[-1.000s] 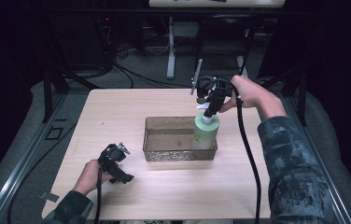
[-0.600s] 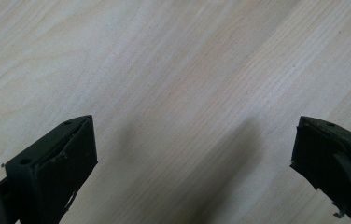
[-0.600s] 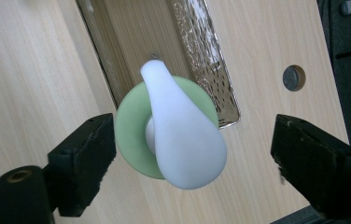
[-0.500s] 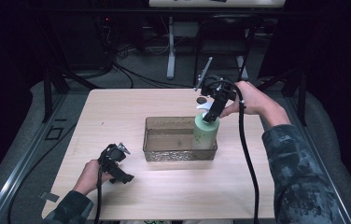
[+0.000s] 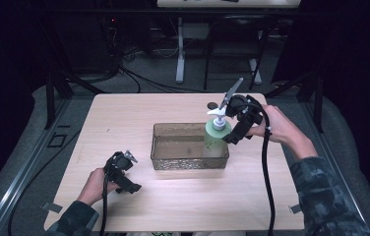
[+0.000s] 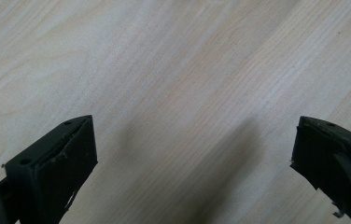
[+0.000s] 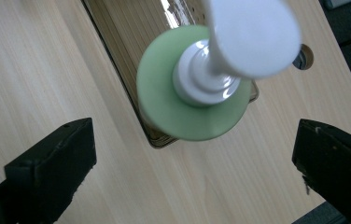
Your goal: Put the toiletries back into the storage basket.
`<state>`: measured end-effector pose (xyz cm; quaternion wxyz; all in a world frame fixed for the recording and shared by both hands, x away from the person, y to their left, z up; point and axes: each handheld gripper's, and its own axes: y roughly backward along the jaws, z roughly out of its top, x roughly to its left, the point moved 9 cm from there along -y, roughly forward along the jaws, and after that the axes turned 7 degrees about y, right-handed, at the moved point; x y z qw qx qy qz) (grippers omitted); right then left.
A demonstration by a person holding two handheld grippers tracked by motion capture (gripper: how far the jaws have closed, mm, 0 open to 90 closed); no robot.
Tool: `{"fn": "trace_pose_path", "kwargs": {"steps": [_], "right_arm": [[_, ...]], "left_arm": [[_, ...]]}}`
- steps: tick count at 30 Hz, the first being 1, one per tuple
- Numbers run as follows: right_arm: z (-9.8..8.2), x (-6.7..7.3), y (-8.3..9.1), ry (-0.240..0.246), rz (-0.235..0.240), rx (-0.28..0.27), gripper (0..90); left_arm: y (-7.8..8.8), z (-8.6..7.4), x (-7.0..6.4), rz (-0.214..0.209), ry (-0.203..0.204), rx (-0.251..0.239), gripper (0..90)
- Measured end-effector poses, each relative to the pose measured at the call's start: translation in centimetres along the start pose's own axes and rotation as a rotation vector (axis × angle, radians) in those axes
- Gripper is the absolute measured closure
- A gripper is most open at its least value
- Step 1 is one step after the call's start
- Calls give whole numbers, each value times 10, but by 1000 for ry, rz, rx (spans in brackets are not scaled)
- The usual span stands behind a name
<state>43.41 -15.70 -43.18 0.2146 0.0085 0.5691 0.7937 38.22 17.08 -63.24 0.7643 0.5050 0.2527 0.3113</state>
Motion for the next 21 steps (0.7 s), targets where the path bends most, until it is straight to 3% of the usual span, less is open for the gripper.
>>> {"fn": "trace_pose_path", "kwargs": {"steps": [2, 7, 8, 15, 16, 21], "right_arm": [[-8, 5, -2, -11, -22, -19, 0], [-24, 18, -9, -48, -14, -51, 0], [-33, 26, -15, -69, -11, -72, 0], [-62, 50, -35, -116, -19, -99, 0], [-73, 58, -44, -132, -20, -109, 0], [-96, 77, -64, -168, 6, -117, 0]], "left_arm": [[0, 0, 0, -1, 2, -1, 0], [0, 0, 1, 0, 0, -1, 0], [0, 0, 0, 0, 1, 0, 0], [0, 0, 1, 1, 5, -1, 0], [0, 0, 1, 3, 5, 1, 0], [-2, -1, 1, 5, -2, 7, 0]]}}
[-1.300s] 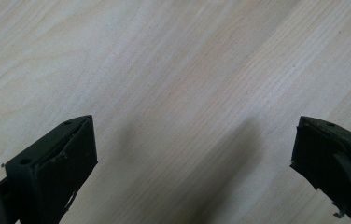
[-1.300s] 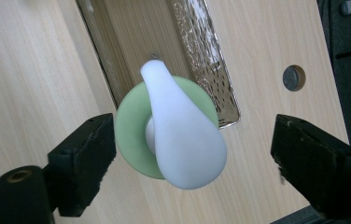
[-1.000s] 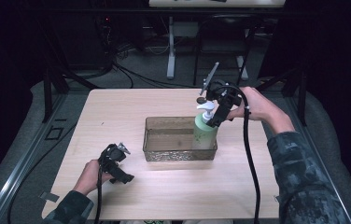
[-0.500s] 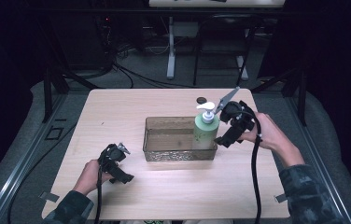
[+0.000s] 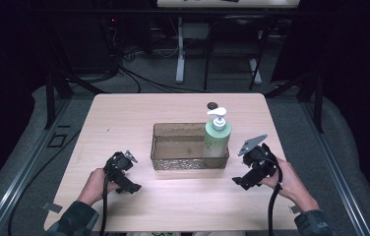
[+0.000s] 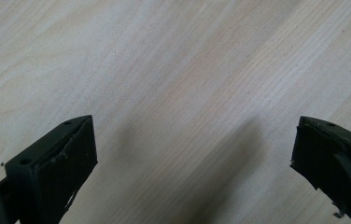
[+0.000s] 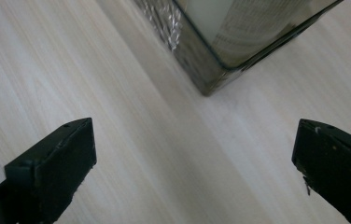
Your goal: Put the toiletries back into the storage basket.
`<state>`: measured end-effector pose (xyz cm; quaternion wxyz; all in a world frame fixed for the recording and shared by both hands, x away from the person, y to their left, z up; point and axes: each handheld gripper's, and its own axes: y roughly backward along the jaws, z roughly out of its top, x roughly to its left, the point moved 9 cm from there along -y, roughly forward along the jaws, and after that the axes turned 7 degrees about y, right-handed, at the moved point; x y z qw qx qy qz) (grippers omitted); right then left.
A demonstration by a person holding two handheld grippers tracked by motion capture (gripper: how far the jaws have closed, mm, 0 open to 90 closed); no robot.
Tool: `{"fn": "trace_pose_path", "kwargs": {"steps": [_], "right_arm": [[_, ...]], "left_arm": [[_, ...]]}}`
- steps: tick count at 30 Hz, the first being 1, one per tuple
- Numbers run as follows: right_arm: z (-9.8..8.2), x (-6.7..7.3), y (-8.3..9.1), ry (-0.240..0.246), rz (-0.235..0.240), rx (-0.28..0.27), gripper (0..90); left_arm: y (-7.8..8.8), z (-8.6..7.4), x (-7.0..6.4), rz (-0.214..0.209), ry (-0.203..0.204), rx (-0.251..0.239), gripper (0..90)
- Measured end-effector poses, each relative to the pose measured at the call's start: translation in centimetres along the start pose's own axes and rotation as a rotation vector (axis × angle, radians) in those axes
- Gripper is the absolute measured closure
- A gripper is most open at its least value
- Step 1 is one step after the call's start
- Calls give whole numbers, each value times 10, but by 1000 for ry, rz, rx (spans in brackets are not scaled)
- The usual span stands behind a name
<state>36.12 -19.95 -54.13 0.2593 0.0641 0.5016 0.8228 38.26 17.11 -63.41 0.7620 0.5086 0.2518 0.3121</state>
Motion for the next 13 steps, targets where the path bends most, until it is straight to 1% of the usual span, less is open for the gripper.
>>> {"fn": "trace_pose_path", "kwargs": {"steps": [1, 2, 3, 4, 6, 8, 10, 13], "right_arm": [[0, 0, 0, 0, 0, 0, 0], [-7, 2, -4, -12, 1, 2, 0], [-16, 5, -11, -34, 6, -18, 0], [-21, 6, -15, -39, 4, -9, 0], [-30, 8, -22, -29, 4, 26, 0], [-37, 11, -27, -53, 22, 29, 0], [-44, 10, -33, -46, 14, 58, 0], [-48, 9, -38, -55, 17, 68, 0]], "left_arm": [[0, 0, 0, 0, 0, 0, 0], [0, 0, 0, 0, 3, 2, 0], [-1, 0, 0, -1, 2, 4, 0], [-3, -1, 0, 1, 8, 11, 0], [-5, -1, 0, -1, 7, 15, 0], [-5, -1, 0, 0, 3, 20, 0], [-5, -1, -1, 0, 0, 20, 0], [-6, -1, -2, 1, -1, 19, 0]]}}
